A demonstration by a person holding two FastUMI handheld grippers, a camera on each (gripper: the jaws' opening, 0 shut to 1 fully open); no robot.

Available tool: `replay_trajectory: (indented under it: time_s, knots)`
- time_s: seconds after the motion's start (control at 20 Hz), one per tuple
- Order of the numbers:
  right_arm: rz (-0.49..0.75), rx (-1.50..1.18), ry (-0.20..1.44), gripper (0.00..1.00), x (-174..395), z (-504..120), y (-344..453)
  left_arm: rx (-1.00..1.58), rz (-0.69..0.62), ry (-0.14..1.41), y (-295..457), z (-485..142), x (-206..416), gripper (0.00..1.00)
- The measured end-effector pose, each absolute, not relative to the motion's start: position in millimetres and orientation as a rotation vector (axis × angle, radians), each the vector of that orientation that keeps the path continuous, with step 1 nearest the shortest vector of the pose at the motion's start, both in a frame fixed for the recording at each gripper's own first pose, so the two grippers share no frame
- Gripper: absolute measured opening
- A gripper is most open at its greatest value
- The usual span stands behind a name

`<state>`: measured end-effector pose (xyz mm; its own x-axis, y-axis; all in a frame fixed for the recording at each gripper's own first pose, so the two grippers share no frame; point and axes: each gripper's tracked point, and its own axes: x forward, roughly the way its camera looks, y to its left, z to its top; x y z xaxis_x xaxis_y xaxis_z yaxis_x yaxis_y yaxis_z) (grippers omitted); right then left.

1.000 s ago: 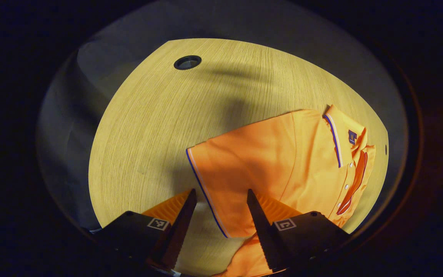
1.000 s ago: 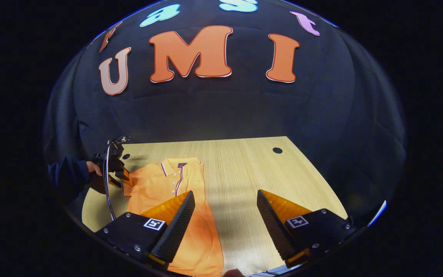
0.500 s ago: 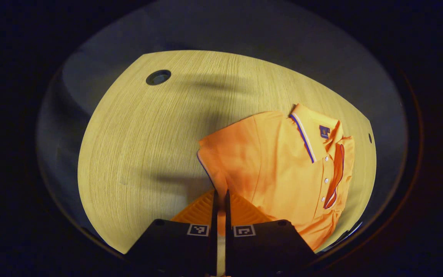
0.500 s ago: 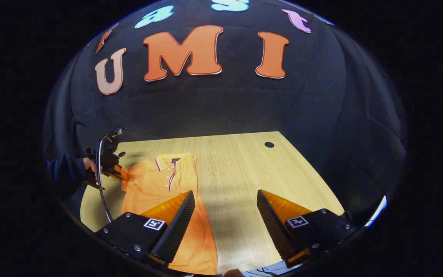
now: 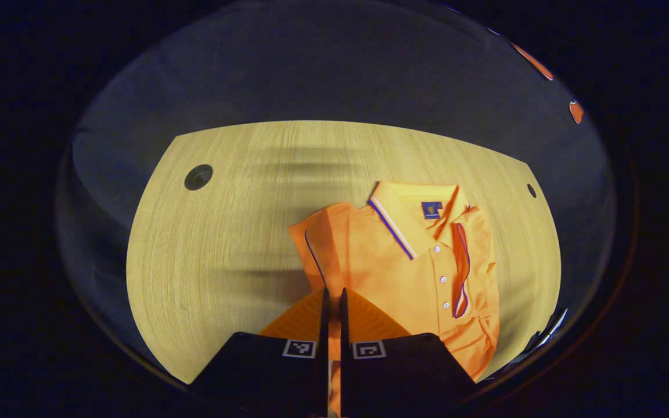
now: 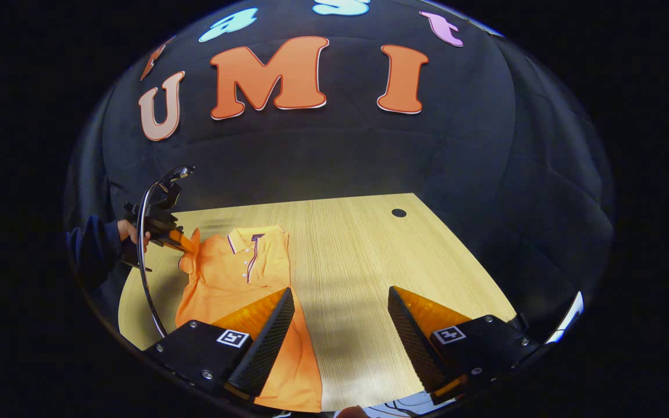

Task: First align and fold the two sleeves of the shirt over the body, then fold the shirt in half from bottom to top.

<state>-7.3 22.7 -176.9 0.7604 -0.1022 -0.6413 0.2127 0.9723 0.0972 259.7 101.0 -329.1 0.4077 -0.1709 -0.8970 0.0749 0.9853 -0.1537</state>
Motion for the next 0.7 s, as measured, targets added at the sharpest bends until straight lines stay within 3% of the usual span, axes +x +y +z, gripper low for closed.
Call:
replay_trajectory:
  time_s: [0.45, 0.5, 0.7]
  knots:
    - [-0.227, 0.19, 0.727, 0.99, -28.3, -188.4, 19.4, -0.026, -0.255, 1.171, 36.7, -342.1, 275.6, 0.08]
    - [-0.236, 0.194, 0.732, 0.99, -31.3, -189.5, 19.0, -0.051, -0.271, 1.173, 30.6, -345.0, 275.8, 0.14]
    - [-0.269, 0.22, 0.753, 0.99, -39.9, -194.8, 17.1, -0.183, -0.365, 1.183, 1.3, -348.8, 268.4, 0.22]
